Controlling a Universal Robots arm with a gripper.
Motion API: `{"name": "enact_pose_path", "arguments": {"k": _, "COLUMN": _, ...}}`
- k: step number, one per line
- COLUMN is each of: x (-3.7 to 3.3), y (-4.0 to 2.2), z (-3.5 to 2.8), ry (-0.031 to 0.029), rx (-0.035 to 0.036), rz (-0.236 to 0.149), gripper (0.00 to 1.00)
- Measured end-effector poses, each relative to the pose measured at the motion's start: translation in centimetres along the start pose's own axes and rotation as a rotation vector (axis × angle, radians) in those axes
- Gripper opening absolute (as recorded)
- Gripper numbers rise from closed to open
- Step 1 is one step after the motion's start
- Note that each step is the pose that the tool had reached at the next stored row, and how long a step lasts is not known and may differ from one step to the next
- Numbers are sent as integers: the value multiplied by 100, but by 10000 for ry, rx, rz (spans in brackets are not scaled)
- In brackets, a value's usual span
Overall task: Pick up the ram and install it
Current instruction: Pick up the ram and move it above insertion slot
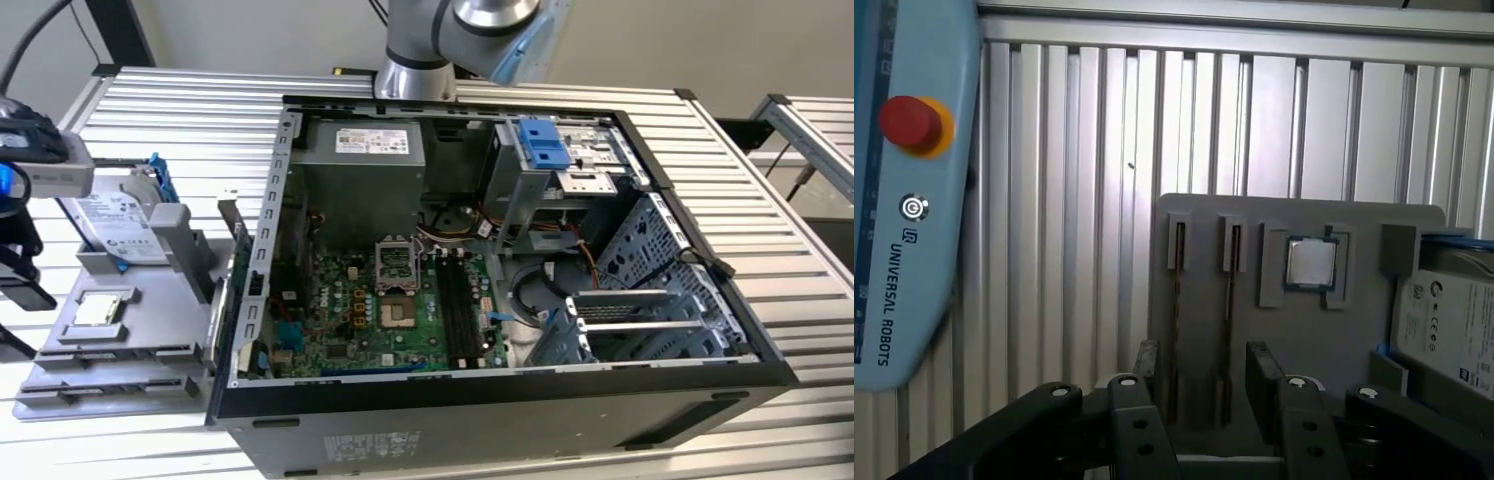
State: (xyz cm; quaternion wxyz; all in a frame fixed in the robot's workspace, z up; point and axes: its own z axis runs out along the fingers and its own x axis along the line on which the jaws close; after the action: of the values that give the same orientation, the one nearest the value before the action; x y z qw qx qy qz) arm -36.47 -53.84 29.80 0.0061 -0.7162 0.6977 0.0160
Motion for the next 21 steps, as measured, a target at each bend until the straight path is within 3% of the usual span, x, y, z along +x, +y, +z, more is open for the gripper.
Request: {"name": "enact_pose_path", "arguments": {"k": 21, "x": 11, "y": -3, "z": 363, "ry": -1, "rx": 1, "rz": 2, "gripper": 100}}
